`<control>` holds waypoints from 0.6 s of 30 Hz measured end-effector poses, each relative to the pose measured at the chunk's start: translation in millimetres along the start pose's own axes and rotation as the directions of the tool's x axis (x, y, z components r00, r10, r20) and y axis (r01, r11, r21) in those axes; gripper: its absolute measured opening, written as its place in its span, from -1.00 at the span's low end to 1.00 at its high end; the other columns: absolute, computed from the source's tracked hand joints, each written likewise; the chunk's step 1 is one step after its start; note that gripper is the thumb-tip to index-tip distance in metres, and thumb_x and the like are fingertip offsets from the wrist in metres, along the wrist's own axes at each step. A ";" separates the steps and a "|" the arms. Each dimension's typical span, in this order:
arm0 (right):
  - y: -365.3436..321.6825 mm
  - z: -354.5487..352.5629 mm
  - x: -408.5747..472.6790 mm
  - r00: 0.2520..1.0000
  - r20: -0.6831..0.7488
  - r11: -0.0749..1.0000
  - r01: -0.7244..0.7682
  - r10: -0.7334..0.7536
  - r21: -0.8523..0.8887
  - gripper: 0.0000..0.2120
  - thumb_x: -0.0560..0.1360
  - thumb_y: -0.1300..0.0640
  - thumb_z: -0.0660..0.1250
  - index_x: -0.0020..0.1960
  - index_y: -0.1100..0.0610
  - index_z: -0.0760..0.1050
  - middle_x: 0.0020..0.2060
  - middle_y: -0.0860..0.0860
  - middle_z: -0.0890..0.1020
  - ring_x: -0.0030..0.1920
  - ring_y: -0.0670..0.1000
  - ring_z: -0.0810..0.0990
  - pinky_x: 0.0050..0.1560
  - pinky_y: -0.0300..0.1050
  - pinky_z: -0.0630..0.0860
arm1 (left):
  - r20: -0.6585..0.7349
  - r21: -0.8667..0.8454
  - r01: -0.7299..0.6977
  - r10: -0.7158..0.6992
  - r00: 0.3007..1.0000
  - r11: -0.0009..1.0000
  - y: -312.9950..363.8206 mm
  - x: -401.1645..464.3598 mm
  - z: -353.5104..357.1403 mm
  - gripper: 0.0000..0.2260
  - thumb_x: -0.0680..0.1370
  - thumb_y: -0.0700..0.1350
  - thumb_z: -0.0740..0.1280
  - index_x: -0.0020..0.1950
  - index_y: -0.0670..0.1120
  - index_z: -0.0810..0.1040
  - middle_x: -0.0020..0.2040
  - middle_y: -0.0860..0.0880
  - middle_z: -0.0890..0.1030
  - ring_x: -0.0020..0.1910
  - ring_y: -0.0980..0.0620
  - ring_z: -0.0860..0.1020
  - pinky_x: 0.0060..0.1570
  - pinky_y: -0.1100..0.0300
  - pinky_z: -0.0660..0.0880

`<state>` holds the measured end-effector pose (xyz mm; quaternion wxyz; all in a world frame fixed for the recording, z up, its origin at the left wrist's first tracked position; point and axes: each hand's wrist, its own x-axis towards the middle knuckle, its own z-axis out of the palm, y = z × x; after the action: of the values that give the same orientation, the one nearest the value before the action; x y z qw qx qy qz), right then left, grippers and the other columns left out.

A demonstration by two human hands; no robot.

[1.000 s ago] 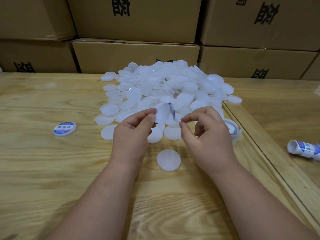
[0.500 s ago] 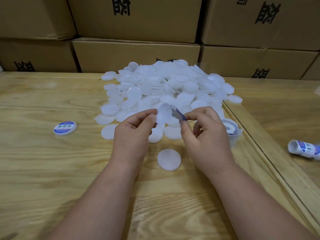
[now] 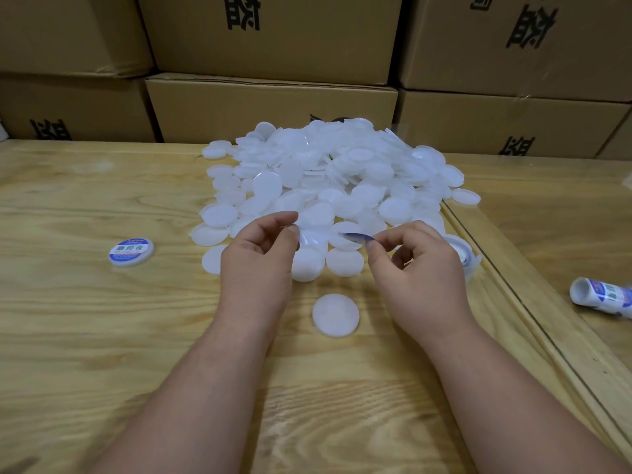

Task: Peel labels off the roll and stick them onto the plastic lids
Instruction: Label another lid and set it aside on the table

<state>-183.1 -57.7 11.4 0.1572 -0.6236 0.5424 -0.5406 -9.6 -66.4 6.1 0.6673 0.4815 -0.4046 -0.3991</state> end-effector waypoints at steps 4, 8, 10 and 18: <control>1.2 -0.9 1.0 1.000 0.026 1.000 0.000 0.000 -0.007 -0.76 0.49 0.13 0.49 -0.24 -0.16 0.56 -0.09 -0.26 0.57 -0.29 -0.13 0.51 -0.20 -0.44 0.39 | -0.016 -0.003 0.015 -0.015 1.000 1.000 0.5 1.5 -0.8 -0.82 0.57 -0.17 0.40 -0.06 0.11 0.72 -0.22 0.14 0.67 -0.21 0.19 0.61 -0.14 0.32 0.57; 1.8 -2.3 0.9 0.998 0.054 1.000 0.023 -0.022 -0.015 -0.76 0.51 0.15 0.49 -0.21 -0.16 0.57 -0.09 -0.31 0.56 -0.28 -0.15 0.51 -0.20 -0.47 0.38 | -0.005 -0.024 0.060 -0.060 0.998 0.998 1.2 3.7 -3.5 -0.84 0.56 -0.17 0.40 -0.05 0.09 0.71 -0.20 0.10 0.68 -0.20 0.14 0.61 -0.16 0.28 0.57; 2.9 -2.2 0.9 0.997 0.066 0.999 0.036 -0.034 -0.027 -0.79 0.51 0.15 0.49 -0.19 -0.13 0.59 -0.07 -0.28 0.56 -0.27 -0.14 0.52 -0.20 -0.47 0.38 | -0.001 -0.065 0.097 -0.098 0.995 0.993 1.5 4.6 -4.8 -0.84 0.51 -0.14 0.41 -0.07 0.12 0.73 -0.17 0.08 0.69 -0.20 0.13 0.61 -0.16 0.26 0.56; 0.1 -2.1 0.8 0.992 0.120 0.999 0.041 -0.037 -0.028 -0.86 0.51 0.16 0.49 -0.18 -0.03 0.63 -0.17 -0.18 0.58 -0.25 -0.12 0.52 -0.21 -0.45 0.36 | 0.014 -0.174 0.192 -0.192 0.981 0.966 0.5 9.9 -8.5 -0.81 0.49 -0.16 0.41 -0.12 0.12 0.76 -0.23 0.07 0.65 -0.27 0.12 0.58 -0.17 0.25 0.54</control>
<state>-185.0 -57.6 12.5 0.1691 -0.6676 0.5278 -0.4971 1.9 -72.7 6.4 0.6658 0.4588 -0.3183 -0.4949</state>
